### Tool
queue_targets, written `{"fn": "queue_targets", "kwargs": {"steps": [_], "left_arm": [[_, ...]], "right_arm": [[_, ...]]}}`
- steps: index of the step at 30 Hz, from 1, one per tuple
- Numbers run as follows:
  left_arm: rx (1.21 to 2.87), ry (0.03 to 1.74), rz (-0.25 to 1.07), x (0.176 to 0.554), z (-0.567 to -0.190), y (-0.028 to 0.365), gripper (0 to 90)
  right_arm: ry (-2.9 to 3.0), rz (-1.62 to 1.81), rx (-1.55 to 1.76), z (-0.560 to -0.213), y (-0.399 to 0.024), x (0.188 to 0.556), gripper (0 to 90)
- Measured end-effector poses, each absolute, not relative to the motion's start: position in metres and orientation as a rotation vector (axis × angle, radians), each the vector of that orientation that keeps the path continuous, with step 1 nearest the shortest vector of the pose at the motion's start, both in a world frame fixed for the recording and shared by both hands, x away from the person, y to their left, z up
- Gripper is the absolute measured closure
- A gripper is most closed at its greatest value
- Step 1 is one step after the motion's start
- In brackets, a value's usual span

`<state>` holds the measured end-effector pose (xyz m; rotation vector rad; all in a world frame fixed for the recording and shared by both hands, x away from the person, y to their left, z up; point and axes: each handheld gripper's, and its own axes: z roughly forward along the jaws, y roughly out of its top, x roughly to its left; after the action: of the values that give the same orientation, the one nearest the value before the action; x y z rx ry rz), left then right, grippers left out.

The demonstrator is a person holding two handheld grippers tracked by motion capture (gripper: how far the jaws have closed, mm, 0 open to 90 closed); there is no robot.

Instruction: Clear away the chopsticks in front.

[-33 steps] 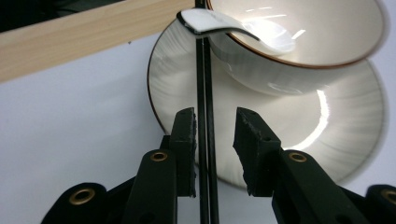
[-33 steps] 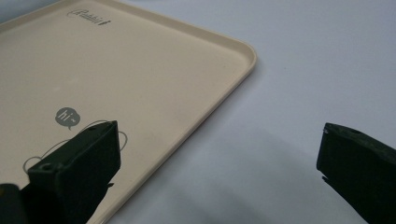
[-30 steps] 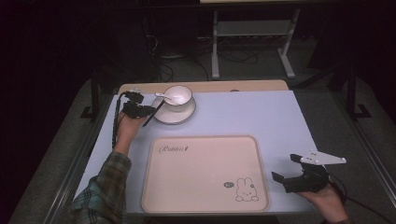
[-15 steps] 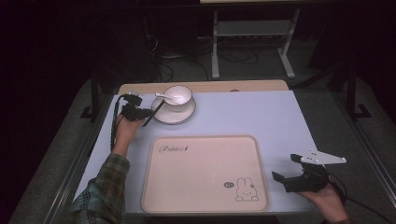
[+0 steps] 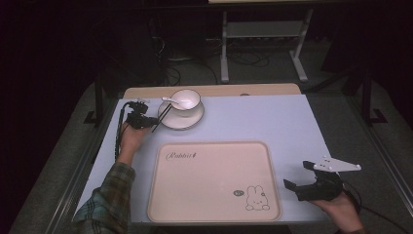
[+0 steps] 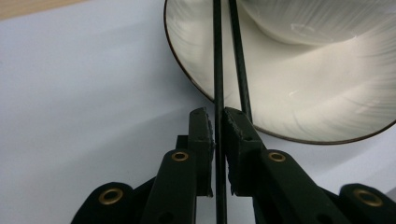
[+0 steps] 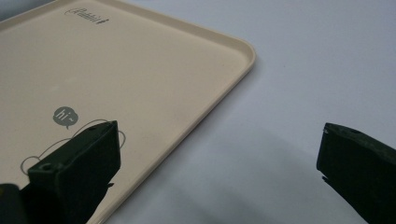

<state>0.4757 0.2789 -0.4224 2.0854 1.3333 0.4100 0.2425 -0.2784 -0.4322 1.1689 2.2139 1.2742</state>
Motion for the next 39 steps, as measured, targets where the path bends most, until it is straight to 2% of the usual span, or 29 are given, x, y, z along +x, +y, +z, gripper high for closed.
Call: {"fn": "queue_targets", "kwargs": {"steps": [5, 20, 39], "left_arm": [[2.084, 1.333, 0.403, 0.476, -0.423, 0.280, 84.9], [2.031, 1.340, 0.389, 0.468, -0.417, 0.291, 85.5], [1.998, 1.326, 0.411, 0.406, -0.407, 0.341, 85.6]], "right_arm": [[2.214, 1.275, 1.171, -0.432, -0.278, 0.243, 0.0], [2.209, 1.279, 1.174, -0.432, -0.280, 0.242, 0.0], [2.208, 1.273, 1.175, -0.432, -0.279, 0.242, 0.0]]}}
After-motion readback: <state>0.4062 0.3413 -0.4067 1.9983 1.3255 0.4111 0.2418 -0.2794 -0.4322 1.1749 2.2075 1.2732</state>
